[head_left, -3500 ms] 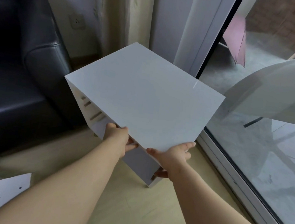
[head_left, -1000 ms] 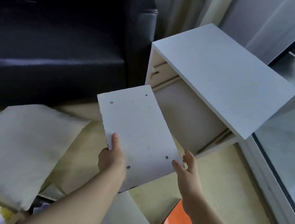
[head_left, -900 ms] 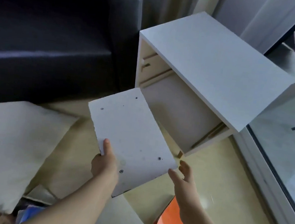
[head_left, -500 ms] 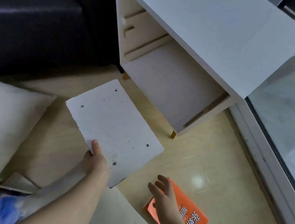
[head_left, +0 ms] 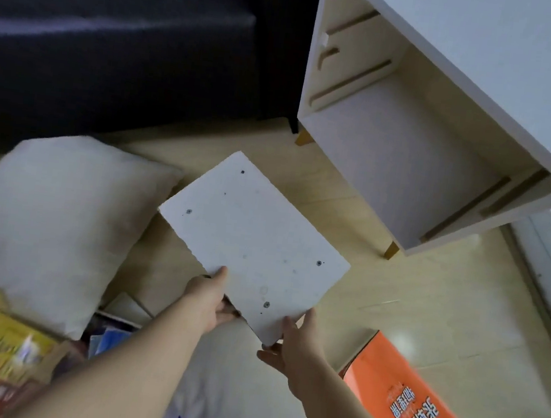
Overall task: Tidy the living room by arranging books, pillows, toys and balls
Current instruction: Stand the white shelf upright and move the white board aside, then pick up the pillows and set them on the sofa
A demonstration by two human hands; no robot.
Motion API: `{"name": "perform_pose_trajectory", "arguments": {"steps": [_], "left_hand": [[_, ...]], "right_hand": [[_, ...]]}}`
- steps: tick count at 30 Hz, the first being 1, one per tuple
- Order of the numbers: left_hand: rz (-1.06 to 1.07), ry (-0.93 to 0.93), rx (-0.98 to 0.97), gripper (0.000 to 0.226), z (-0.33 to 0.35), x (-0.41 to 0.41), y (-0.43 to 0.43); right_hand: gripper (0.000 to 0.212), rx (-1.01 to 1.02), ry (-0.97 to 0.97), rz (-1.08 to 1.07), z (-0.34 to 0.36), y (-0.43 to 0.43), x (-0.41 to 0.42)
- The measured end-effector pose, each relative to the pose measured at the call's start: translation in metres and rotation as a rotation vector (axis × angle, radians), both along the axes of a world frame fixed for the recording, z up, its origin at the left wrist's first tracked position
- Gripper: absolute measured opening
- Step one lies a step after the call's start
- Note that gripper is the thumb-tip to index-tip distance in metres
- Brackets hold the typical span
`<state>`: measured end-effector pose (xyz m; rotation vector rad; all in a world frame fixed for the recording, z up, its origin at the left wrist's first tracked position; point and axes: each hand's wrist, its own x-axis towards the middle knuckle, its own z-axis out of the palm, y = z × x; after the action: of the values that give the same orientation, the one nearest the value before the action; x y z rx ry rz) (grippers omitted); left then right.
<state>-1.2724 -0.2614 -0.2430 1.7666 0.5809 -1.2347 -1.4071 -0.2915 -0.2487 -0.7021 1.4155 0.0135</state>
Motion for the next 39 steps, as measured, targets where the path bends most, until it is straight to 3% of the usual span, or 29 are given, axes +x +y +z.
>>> {"name": "perform_pose_trajectory", "arguments": {"steps": [3, 13, 18, 20, 21, 22, 29, 39], "left_hand": [[0.006, -0.021, -0.004, 0.014, -0.001, 0.021, 0.020], [-0.075, -0.074, -0.010, 0.011, -0.011, 0.052, 0.044], [-0.283, -0.208, 0.060, 0.016, 0.012, 0.048, 0.071], [-0.268, -0.221, 0.039, 0.011, 0.034, 0.051, 0.091], [-0.257, -0.229, 0.024, 0.015, 0.047, 0.055, 0.103], [-0.241, -0.241, 0.013, 0.024, 0.062, 0.062, 0.119], [-0.037, -0.303, -0.088, 0.017, 0.184, 0.151, 0.238], [-0.160, -0.392, -0.155, 0.013, 0.343, 0.275, 0.442]], "right_hand": [[0.035, 0.015, -0.005, 0.020, 0.005, 0.013, 0.023], [0.041, 0.083, 0.039, -0.045, 0.004, 0.037, 0.055], [0.051, 0.058, 0.244, 0.016, 0.012, 0.056, 0.057], [0.042, -0.026, 0.315, 0.031, 0.023, 0.071, 0.061], [0.025, -0.073, 0.326, 0.064, 0.031, 0.078, 0.067], [0.007, -0.103, 0.326, 0.097, 0.045, 0.087, 0.078], [0.020, -0.244, 0.202, 0.257, 0.164, 0.165, 0.201], [0.007, -0.271, 0.111, 0.294, 0.338, 0.374, 0.351]]}}
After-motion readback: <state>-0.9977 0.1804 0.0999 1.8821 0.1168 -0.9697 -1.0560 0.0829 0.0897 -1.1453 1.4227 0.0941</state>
